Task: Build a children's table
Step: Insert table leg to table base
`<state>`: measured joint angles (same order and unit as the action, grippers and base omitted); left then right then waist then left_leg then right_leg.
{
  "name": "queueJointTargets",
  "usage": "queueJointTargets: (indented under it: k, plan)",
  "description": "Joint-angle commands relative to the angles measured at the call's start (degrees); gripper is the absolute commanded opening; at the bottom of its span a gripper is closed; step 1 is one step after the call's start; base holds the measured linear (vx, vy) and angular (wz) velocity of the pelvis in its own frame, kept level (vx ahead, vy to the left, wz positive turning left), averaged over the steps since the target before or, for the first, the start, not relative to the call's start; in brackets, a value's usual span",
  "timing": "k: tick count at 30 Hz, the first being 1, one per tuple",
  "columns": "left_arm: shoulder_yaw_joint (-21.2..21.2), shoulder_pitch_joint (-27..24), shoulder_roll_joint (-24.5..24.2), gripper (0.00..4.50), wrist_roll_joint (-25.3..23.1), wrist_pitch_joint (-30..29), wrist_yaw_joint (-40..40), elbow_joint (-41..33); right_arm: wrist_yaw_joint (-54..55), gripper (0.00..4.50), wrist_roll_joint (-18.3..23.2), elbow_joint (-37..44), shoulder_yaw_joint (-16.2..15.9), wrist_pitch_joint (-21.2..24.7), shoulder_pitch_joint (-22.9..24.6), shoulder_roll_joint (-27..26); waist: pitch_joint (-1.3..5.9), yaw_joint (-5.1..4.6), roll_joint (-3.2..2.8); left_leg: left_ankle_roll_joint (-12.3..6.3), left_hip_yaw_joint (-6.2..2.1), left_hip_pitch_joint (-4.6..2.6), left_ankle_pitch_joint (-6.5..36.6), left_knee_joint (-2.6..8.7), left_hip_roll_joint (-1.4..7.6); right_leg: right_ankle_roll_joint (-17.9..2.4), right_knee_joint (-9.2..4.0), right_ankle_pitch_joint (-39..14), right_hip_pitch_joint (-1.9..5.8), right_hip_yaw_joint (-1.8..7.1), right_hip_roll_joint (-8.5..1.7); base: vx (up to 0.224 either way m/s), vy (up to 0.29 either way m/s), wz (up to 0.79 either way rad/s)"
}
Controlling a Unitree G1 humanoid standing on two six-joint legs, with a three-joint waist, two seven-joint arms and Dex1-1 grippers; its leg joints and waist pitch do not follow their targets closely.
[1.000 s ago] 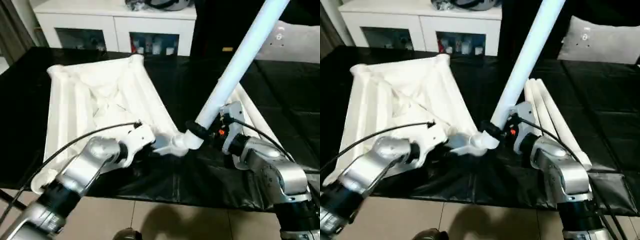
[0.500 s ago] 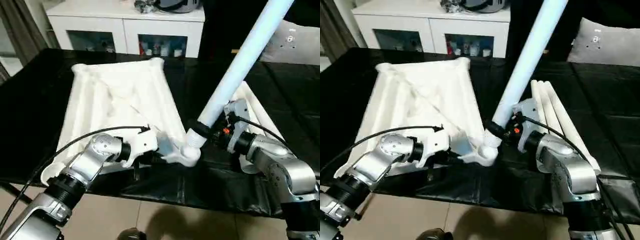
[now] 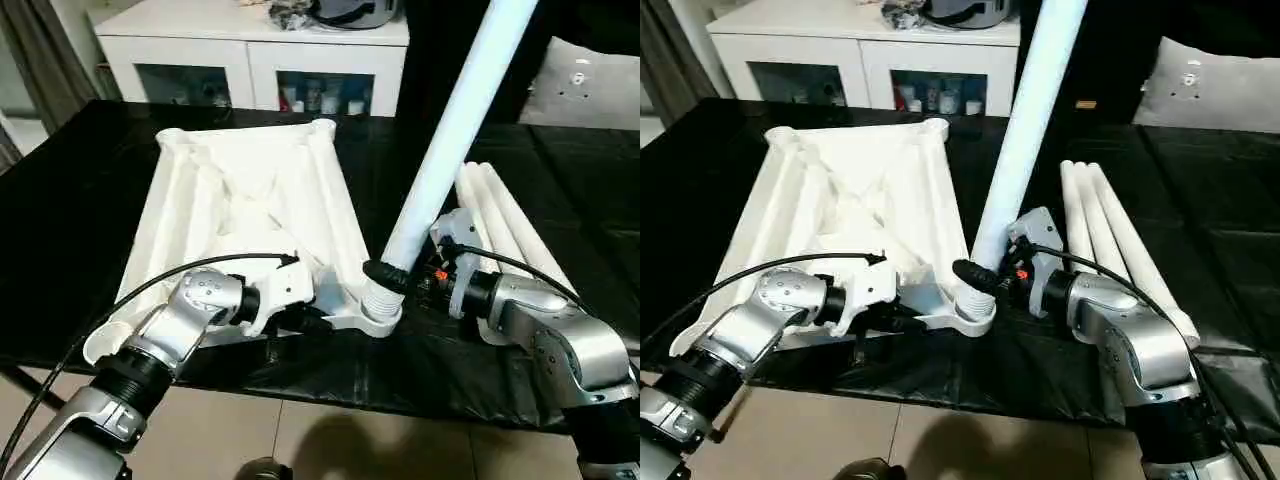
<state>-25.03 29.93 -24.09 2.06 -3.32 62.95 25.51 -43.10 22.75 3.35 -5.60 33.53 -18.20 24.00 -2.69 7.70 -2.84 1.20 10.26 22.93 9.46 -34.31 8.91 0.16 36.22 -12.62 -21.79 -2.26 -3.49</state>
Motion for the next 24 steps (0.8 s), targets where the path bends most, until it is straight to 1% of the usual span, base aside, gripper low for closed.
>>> queueJointTargets:
  k: [1, 4, 5, 7, 10, 12, 13, 14, 15, 17, 18, 19, 20, 21, 23, 24]
  plan:
    - [1.36, -1.47, 0.64, 0.00, 1.40, 1.39, -1.80, 1.98, -0.54, 1.89, 0.25, 0.69, -0.07, 0.30, -1.87, 0.30, 3.07, -0.25, 1.52, 0.55, -1.91, -1.84, 14.55, 4.51, 4.42, -8.50, -5.48, -18.88, 0.82, 2.83, -5.88, 0.000, 0.000, 0.00]
    - [1.41, -1.47, 0.53, 0.00, 1.02, 2.02, -2.23, 2.28, -0.59, 1.89, 0.18, 0.48, -0.19, 0.16, -1.99, 0.22, 3.06, -0.36, 1.52, 0.38, -1.85, -1.79, 14.22, 4.50, 4.39, -8.50, -5.49, -18.42, 0.83, 2.86, -5.86, 0.000, 0.000, 0.00]
    - [1.61, -1.37, 0.57, 0.00, 0.27, 3.68, -2.94, 3.05, -0.48, 1.89, -0.40, -0.40, -0.60, -0.41, -2.14, 0.00, 3.00, -0.45, 1.53, 0.28, -1.85, -1.68, 14.09, 4.50, 4.35, -8.58, -5.50, -18.30, 0.87, 2.85, -5.86, 0.000, 0.000, 0.00]
    - [1.96, -1.39, 0.72, 0.00, 0.43, 3.80, -2.66, 3.04, -0.03, 1.89, -1.05, -1.31, -0.80, -1.01, -2.31, -0.45, 2.85, -0.67, 1.47, 0.46, -1.85, -1.82, 14.99, 4.53, 4.37, -8.45, -5.71, -19.83, 0.68, 2.86, -5.93, 0.000, 0.000, 0.00]
    - [2.34, -1.54, 0.69, 0.00, 0.78, 4.10, -1.51, 2.12, 0.95, 1.89, -1.87, -3.01, -1.02, -1.70, -2.94, -1.58, 2.67, -0.91, 1.53, 0.74, -1.94, -1.80, 15.79, 4.65, 4.36, -8.41, -5.86, -21.58, 0.61, 2.86, -5.97, 0.000, 0.000, 0.00]
    - [2.37, -1.57, 0.69, 0.00, 0.63, 4.23, -1.55, 2.05, 0.92, 1.89, -1.89, -3.04, -1.07, -1.72, -2.96, -1.60, 2.68, -1.05, 1.48, 0.86, -1.99, -1.84, 16.28, 4.73, 4.45, -8.20, -5.87, -21.68, 0.59, 2.87, -5.99, 0.000, 0.000, 0.00]
    - [2.67, -1.65, 0.83, 0.00, 0.85, 3.70, -1.70, 1.80, 0.83, 1.89, -1.90, -3.09, -1.22, -1.76, -2.93, -1.70, 2.55, -1.15, 1.52, 0.92, -1.98, -1.85, 16.77, 4.78, 4.40, -8.07, -5.92, -22.10, 0.48, 2.88, -5.89, 0.000, 0.000, 0.00]
    - [3.05, -1.80, 1.01, 0.28, 1.29, 2.78, -1.46, 1.50, 0.75, 1.89, -1.85, -3.09, -1.32, -1.74, -2.84, -1.80, 2.55, -1.18, 1.50, 0.93, -1.98, -1.85, 16.94, 4.78, 4.39, -8.03, -5.96, -22.37, 0.51, 2.90, -5.96, 0.000, 0.000, 0.00]
    - [3.05, -1.80, 1.01, 0.28, 1.29, 2.78, -1.46, 1.50, 0.75, 1.89, -1.85, -3.09, -1.32, -1.74, -2.84, -1.80, 2.47, -1.28, 1.50, 0.94, -2.02, -1.83, 17.12, 4.83, 4.41, -8.00, -5.99, -22.78, 0.48, 2.91, -5.97, 0.000, 0.000, 0.00]
    - [3.25, -1.98, 1.08, 0.61, 1.59, 2.14, -1.30, 1.27, 0.68, 1.89, -1.81, -3.11, -1.44, -1.72, -2.74, -1.89, 2.51, -1.30, 1.44, 1.03, -2.02, -1.84, 17.23, 4.78, 4.40, -8.00, -6.02, -23.30, 0.47, 2.93, -6.08, 0.000, 0.000, 0.00]
    - [3.53, -2.31, 1.12, 0.61, 1.77, 1.63, -1.42, 1.05, 0.67, 1.89, -1.91, -3.24, -1.65, -1.84, -2.58, -2.02, 2.57, -1.33, 1.33, 1.25, -2.03, -1.97, 17.42, 4.85, 4.53, -8.28, -6.00, -22.70, 0.37, 2.93, -5.98, 0.000, 0.000, 0.00]
    - [3.74, -2.57, 1.11, 0.67, 1.51, 1.67, -1.98, 1.02, 0.69, 1.89, -2.05, -3.34, -1.79, -1.99, -2.43, -2.09, 2.54, -1.33, 1.31, 1.48, -2.10, -1.89, 17.45, 4.96, 4.62, -8.64, -5.86, -21.18, 0.38, 2.90, -5.90, 0.000, 0.000, 0.00]
    - [3.74, -2.57, 1.11, 0.89, 1.51, 1.67, -1.98, 1.02, 0.69, 1.89, -2.05, -3.34, -1.79, -1.99, -2.43, -2.09, 2.55, -1.48, 1.39, 1.66, -2.17, -1.80, 17.39, 5.20, 4.67, -8.95, -5.63, -18.89, 0.51, 2.82, -5.67, 0.000, 0.000, 0.00]
    - [3.85, -2.78, 0.98, 0.96, 1.33, 1.49, -2.25, 1.02, 0.71, 1.89, -2.14, -3.39, -1.88, -2.05, -2.35, -2.16, 2.49, -1.51, 1.53, 1.70, -2.13, -1.83, 17.54, 5.26, 4.68, -9.09, -5.62, -18.12, 0.49, 2.83, -5.62, 0.000, 0.000, 0.00]
    - [4.07, -2.98, 0.75, 0.99, 0.90, 1.37, -2.80, 1.23, 0.64, 1.89, -2.44, -3.57, -2.01, -2.18, -2.33, -2.27, 2.46, -1.59, 1.59, 1.58, -2.03, -1.83, 17.63, 5.24, 4.62, -9.68, -5.47, -16.61, 0.55, 2.88, -5.69, 0.000, 0.000, 0.00]
    - [4.09, -3.12, 0.54, 0.99, 0.80, 1.04, -2.78, 1.19, 0.63, 1.89, -2.57, -3.64, -2.11, -2.26, -2.30, -2.29, 2.41, -1.62, 1.73, 1.51, -1.95, -1.86, 17.70, 5.19, 4.59, -9.84, -5.56, -16.62, 0.56, 2.96, -5.80, 0.000, 0.000, 0.00]
